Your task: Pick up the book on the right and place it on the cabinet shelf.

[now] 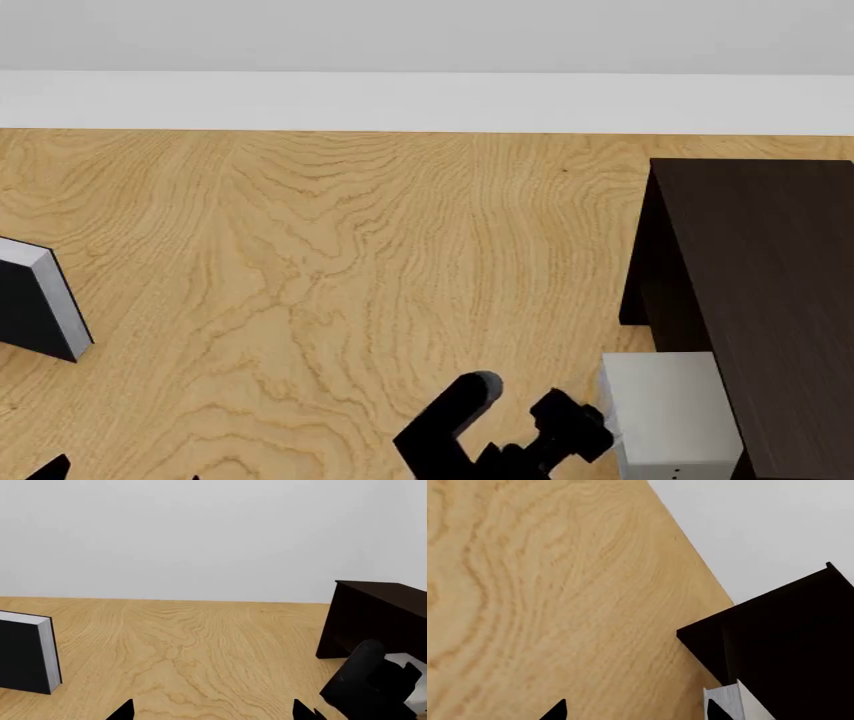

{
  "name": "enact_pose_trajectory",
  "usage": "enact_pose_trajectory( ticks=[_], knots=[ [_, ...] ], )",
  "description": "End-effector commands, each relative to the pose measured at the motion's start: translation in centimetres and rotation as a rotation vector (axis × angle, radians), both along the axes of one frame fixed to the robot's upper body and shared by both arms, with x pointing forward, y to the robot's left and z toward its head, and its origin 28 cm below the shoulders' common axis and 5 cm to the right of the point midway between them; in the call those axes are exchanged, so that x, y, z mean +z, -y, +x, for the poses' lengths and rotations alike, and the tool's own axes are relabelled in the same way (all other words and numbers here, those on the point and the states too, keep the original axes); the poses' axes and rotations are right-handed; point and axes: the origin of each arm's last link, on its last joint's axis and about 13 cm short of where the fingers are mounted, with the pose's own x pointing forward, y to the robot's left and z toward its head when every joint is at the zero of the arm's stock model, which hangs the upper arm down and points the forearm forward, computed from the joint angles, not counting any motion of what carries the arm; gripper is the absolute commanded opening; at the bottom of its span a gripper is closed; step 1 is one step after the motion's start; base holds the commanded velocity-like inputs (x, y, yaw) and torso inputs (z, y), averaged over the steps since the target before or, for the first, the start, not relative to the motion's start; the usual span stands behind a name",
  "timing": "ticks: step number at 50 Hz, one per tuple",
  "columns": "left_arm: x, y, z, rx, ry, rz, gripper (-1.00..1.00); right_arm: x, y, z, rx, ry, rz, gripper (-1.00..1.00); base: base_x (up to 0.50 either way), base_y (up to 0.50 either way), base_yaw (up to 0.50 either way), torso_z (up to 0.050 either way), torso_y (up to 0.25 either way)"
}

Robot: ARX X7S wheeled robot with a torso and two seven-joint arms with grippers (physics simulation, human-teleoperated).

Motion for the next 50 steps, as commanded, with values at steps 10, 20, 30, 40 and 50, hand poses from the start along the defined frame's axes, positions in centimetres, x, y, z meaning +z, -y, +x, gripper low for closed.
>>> enact_pose_trajectory(
  ticks=[10,20,30,40,50],
  knots=[
    [0.0,0.0,0.0,0.003,-0.001,-0.002,1.0,1.0,-0.4,0.9,-0.005,-0.071,0.102,1.0,0.0,0.0,0.0,0.0,0.0],
    [0.1,-0.1,0.0,0.002,0.001,-0.003,1.0,1.1,-0.3,1.2,-0.014,-0.096,0.102,1.0,0.0,0.0,0.0,0.0,0.0],
    [0.1,-0.1,0.0,0.003,-0.002,-0.005,1.0,0.7,-0.2,1.5,-0.027,-0.135,0.106,1.0,0.0,0.0,0.0,0.0,0.0],
    [0.2,0.0,0.0,0.002,-0.004,-0.004,1.0,0.2,0.1,1.7,-0.064,-0.167,0.104,1.0,0.0,0.0,0.0,0.0,0.0],
    [-0.1,-0.1,0.0,0.001,-0.007,-0.005,1.0,-0.1,0.4,1.8,-0.103,-0.178,0.091,1.0,0.0,0.0,0.0,0.0,0.0]
  ],
)
